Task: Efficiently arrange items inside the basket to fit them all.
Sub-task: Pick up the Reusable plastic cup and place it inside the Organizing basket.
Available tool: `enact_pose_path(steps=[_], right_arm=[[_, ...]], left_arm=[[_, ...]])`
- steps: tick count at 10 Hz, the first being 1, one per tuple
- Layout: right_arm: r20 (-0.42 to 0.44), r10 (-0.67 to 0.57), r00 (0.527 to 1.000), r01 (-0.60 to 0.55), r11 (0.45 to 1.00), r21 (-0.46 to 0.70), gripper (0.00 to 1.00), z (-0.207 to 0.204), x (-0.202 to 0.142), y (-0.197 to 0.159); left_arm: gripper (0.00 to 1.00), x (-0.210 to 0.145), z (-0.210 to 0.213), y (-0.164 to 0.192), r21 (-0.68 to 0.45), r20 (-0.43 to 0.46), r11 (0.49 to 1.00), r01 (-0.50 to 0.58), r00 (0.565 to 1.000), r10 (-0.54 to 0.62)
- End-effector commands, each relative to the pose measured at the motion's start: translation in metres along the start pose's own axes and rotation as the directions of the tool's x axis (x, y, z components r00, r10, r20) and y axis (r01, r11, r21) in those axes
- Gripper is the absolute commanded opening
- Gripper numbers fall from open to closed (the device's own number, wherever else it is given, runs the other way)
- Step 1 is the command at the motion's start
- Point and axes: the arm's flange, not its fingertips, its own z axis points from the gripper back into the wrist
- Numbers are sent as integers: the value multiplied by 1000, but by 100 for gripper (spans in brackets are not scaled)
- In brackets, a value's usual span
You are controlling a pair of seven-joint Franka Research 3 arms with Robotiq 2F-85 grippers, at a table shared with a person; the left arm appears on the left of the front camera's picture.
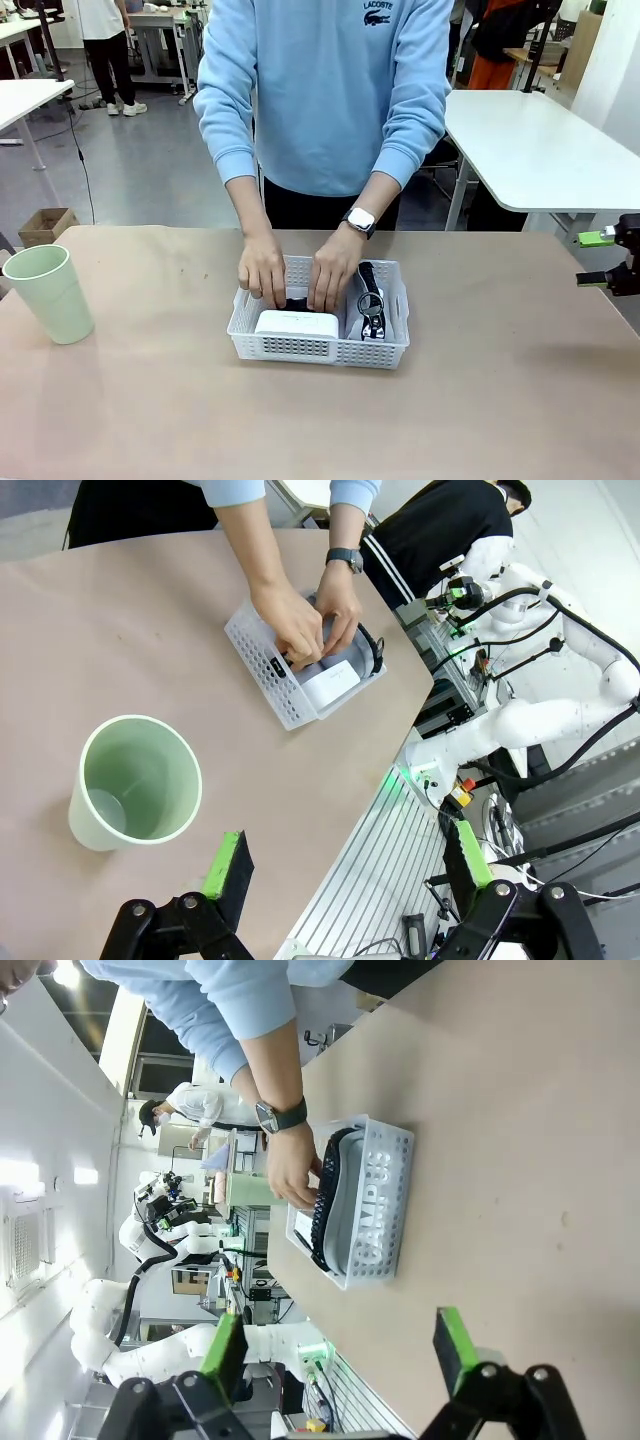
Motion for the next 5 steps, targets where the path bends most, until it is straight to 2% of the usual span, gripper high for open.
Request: enact_pose_path(steps=[1,4,5], right_arm=[[-8,20,1000,-20,1000,6,100,4,-1,0],[-8,20,1000,-20,1000,6,100,4,-1,0],[-8,20,1000,-20,1000,6,100,4,-1,0]], left_arm=[[100,-2,-1,-2,7,-7,1000,-3,1000,3],[100,0,0,0,0,0,1000,0,1000,0],[100,27,1,-2,74,-145,979,192,973,-180]])
